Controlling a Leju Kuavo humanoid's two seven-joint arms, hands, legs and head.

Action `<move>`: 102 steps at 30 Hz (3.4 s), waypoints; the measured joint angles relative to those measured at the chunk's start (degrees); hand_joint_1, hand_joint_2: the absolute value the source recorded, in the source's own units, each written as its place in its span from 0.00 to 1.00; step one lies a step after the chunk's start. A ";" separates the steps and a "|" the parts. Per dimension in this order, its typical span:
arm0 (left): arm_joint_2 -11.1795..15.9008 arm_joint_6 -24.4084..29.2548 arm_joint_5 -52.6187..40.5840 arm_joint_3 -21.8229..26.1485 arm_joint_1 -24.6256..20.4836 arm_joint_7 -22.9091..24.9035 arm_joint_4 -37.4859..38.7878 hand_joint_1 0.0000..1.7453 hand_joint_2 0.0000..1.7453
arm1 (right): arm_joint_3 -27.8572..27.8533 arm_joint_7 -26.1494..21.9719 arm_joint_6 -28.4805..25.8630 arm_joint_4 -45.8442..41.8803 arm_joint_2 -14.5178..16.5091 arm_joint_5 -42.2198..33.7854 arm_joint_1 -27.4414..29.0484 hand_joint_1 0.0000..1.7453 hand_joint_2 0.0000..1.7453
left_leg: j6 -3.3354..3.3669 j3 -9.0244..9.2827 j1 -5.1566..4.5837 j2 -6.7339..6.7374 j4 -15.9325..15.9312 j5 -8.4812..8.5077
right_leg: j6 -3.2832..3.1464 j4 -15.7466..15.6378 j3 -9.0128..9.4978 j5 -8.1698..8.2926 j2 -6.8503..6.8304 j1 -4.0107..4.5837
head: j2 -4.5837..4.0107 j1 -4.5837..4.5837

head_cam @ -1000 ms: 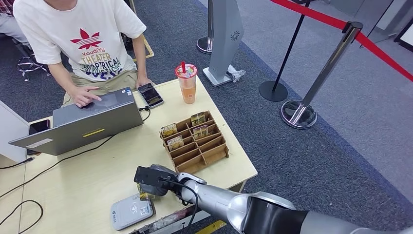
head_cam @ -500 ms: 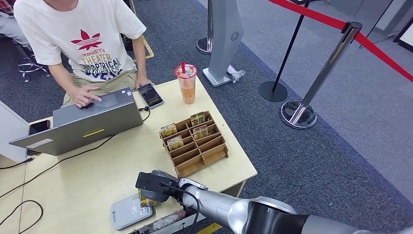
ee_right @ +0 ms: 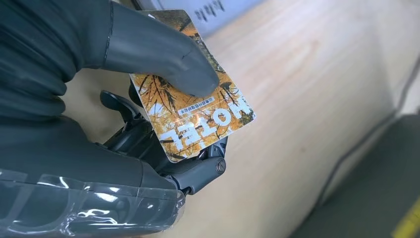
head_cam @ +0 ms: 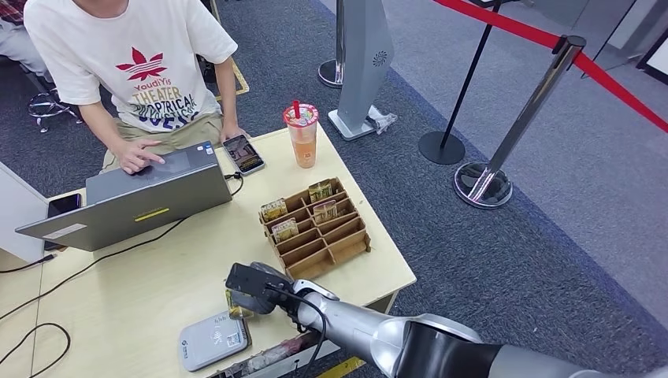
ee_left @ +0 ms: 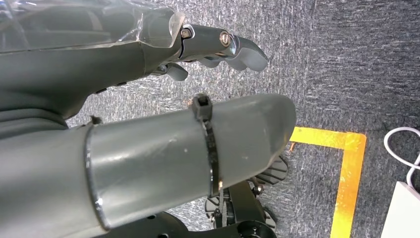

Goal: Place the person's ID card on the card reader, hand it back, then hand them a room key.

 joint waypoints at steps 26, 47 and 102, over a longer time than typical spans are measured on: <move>-0.07 -0.41 0.01 0.98 -0.18 -0.61 0.00 0.00 0.00 | -11.66 0.92 -2.85 -28.32 -4.56 1.58 -4.99 1.00 1.00 | -0.01 -0.04 0.01 0.00 0.01 0.01 | -0.01 0.00 -0.04 0.02 0.01 0.00 | 0.00 -0.01; -0.09 -0.15 -1.38 0.98 -1.70 0.61 0.00 0.00 0.00 | -14.08 3.05 -4.40 -6.80 -2.67 5.44 -21.28 1.00 1.00 | -0.03 -0.07 0.02 -0.02 0.01 0.06 | 0.01 0.01 -0.06 0.07 0.00 0.01 | 0.00 0.00; -0.09 -0.43 -0.75 2.80 -0.84 -0.77 0.00 0.00 0.00 | -12.52 2.46 -15.52 -26.87 -4.41 27.94 -11.16 0.00 1.00 | -0.04 -0.09 0.02 -0.03 0.01 0.06 | 0.01 0.00 -0.10 0.07 0.00 0.01 | 0.00 -0.01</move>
